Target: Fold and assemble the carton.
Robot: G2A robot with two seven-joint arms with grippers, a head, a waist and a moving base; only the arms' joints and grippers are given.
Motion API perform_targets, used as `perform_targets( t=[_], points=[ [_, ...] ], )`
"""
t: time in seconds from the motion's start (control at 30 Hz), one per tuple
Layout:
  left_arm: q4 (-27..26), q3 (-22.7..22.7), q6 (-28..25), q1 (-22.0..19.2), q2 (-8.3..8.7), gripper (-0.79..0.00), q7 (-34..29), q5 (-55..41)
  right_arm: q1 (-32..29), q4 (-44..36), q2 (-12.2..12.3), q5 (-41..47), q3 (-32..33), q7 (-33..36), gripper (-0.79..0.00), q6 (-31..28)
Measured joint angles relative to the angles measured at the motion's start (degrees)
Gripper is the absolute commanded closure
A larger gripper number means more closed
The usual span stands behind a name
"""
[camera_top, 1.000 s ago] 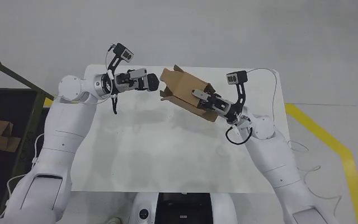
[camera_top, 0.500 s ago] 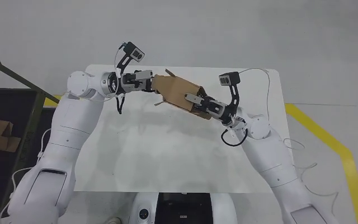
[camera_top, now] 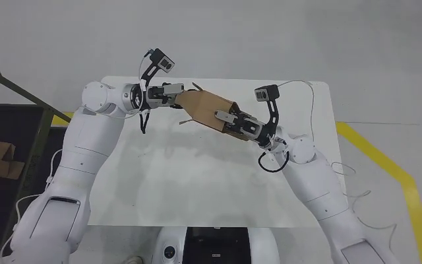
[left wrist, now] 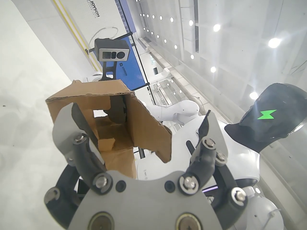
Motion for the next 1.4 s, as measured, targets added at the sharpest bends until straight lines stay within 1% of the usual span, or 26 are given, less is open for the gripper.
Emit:
perform_targets(
  t=[0.27,0.7,0.9,1.07,1.17,1.4],
  points=[
    [0.1,0.3,0.1,-0.1,-0.16,-0.785,0.0,0.2,0.2,0.7,-0.2,0.8,-0.2,-0.4,0.0,-0.1],
    [0.3,-1.5,0.2,1.0,0.18,-0.785,0.5,0.2,0.3,2.9,0.4,1.9,4.2,-4.1,0.0,-0.3],
    [-1.1,-1.5,0.7,2.0,0.2,-0.785,0.5,0.2,0.3,4.1,0.3,-0.1,4.9,-8.0,0.0,-0.2],
    [-1.8,-1.5,1.0,2.3,0.18,-0.785,0.4,0.0,0.3,4.9,0.2,-4.1,4.7,-10.6,0.0,0.9],
    [-1.9,-1.5,1.1,2.0,0.13,-0.785,0.4,-0.1,-0.1,3.8,0.1,-5.6,3.7,-10.5,0.0,0.8],
    [-0.3,-1.4,0.6,1.0,0.02,-0.785,0.7,0.7,-0.8,1.9,-0.1,-4.9,2.0,-8.0,0.0,0.5]
  ],
)
